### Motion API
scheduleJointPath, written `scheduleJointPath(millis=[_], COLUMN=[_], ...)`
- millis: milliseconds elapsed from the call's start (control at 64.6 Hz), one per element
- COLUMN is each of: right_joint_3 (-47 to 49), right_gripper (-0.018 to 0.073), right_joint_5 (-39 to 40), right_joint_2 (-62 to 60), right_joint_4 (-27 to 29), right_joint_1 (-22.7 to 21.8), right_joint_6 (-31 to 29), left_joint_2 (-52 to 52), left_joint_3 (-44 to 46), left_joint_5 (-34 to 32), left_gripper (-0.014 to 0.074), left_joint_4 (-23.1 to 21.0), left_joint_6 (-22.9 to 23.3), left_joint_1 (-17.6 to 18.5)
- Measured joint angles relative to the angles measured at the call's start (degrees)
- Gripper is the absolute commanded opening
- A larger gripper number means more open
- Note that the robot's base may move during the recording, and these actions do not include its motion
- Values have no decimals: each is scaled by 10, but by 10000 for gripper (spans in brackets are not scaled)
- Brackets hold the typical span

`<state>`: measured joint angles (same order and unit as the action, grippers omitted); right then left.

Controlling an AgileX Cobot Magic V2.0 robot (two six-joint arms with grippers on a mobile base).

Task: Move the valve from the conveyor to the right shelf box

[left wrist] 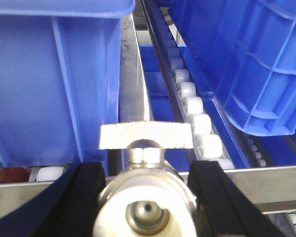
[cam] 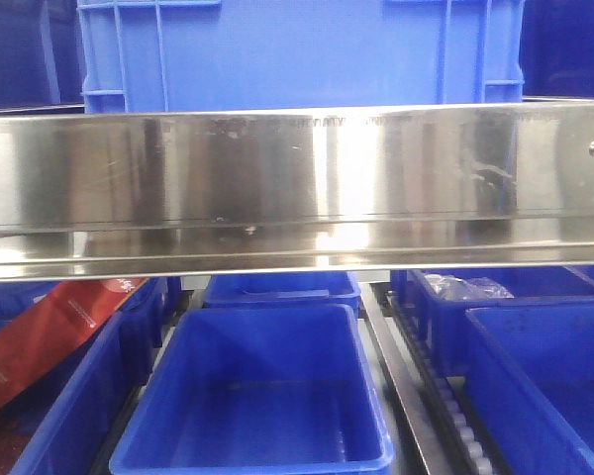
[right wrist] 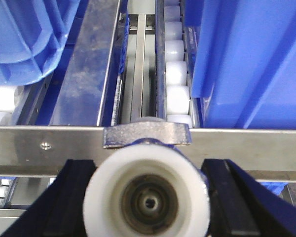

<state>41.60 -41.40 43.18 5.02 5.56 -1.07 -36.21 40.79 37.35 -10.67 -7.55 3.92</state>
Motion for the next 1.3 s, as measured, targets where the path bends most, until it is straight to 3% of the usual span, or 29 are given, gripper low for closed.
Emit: scheduleJointPath(millis=[975,1130,1300], right_joint_3=[5,72,177], right_gripper=[-167,-167,-167], right_joint_5=[17,-33,-36], right_joint_2=[0,1,29], right_joint_4=[8,11,16], right_joint_1=[0,0,0], right_joint_6=[0,0,0], left_joint_2=[0,-9,-58], left_joint_3=[4,59,169], left_joint_5=[4,37,63], left_gripper=[-111,-111,-111], left_joint_4=[-1,-10,-24], left_joint_6=[0,0,-21], left_joint_1=[0,0,1])
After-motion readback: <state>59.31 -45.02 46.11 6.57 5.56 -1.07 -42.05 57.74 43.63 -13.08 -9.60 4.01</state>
